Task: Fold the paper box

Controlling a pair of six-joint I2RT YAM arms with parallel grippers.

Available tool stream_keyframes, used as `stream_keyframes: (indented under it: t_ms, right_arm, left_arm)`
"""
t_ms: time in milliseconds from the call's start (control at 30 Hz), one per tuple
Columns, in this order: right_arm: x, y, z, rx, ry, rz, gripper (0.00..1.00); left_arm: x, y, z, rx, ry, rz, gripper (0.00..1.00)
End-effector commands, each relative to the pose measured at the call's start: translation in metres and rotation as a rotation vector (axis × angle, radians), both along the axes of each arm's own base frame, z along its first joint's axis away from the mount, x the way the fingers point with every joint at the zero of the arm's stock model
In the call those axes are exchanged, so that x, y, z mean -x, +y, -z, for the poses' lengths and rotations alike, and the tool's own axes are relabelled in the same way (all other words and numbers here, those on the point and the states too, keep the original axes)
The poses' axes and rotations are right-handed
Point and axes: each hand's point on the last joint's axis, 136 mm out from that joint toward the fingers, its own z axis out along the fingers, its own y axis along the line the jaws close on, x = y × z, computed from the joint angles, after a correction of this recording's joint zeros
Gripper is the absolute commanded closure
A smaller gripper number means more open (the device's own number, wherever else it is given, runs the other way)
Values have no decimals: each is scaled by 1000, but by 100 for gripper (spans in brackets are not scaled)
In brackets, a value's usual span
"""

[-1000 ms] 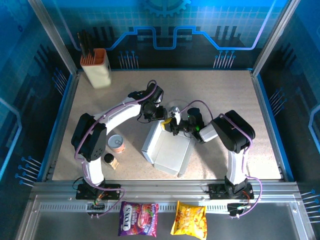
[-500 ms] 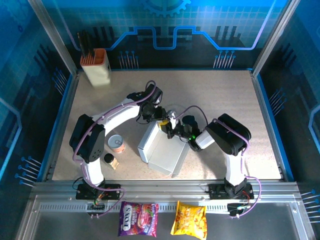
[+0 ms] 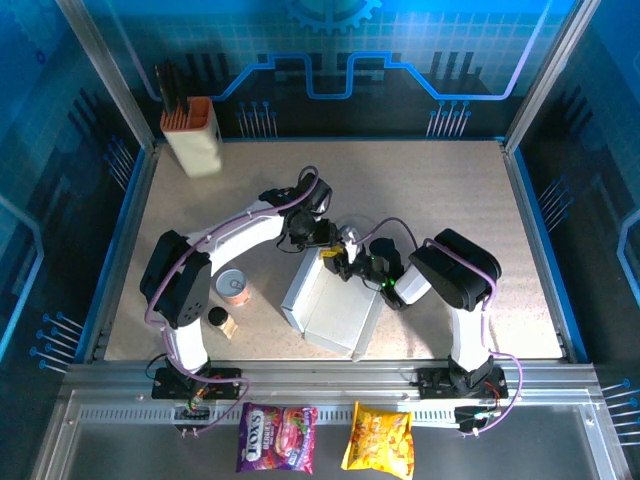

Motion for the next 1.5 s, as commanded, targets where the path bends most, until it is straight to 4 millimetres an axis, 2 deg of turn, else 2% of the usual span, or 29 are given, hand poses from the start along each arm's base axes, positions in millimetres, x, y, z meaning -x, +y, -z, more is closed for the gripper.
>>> stream_keyframes:
  t_ms: [0, 233, 433, 533, 600, 700, 900, 967, 1100, 1200, 1300, 1467]
  right_arm:
    - [-4, 1, -26, -87, -67, -7, 73]
    - [-5, 4, -41, -139, -86, -17, 70]
    - [-10, 6, -45, -161, -74, -22, 73]
    - [-8, 8, -47, -167, -77, -35, 72]
    - [-8, 7, -46, -162, -76, -31, 76]
    - [-9, 3, -42, -156, -70, -22, 82]
    - [-8, 2, -37, -145, -64, -27, 81]
    - [-7, 3, -36, -144, -64, -29, 81]
    - [-7, 3, -35, -139, -66, -30, 78]
    - [-7, 3, -35, -138, -68, -31, 78]
    - [-7, 2, -35, -136, -68, -28, 77]
    - [-9, 3, -38, -143, -73, -25, 77]
  left_arm:
    - [15, -3, -9, 25, 24, 25, 54]
    - [16, -6, -9, 45, 29, 26, 50]
    - [16, -10, -8, 68, 34, 29, 49]
    - [17, -7, -6, 52, 37, 27, 49]
    - [16, -3, -6, 32, 31, 19, 48]
    - [14, 1, -16, 33, -3, 11, 42]
    - [11, 7, -46, 86, -82, -3, 31]
    - [11, 9, -52, 112, -98, -13, 30]
    - [11, 26, -56, 95, -121, -50, 28]
    - [15, 44, -48, 52, -120, -78, 30]
    - [20, 58, -35, 16, -89, -90, 38]
    - [29, 59, -18, 23, -37, -78, 55]
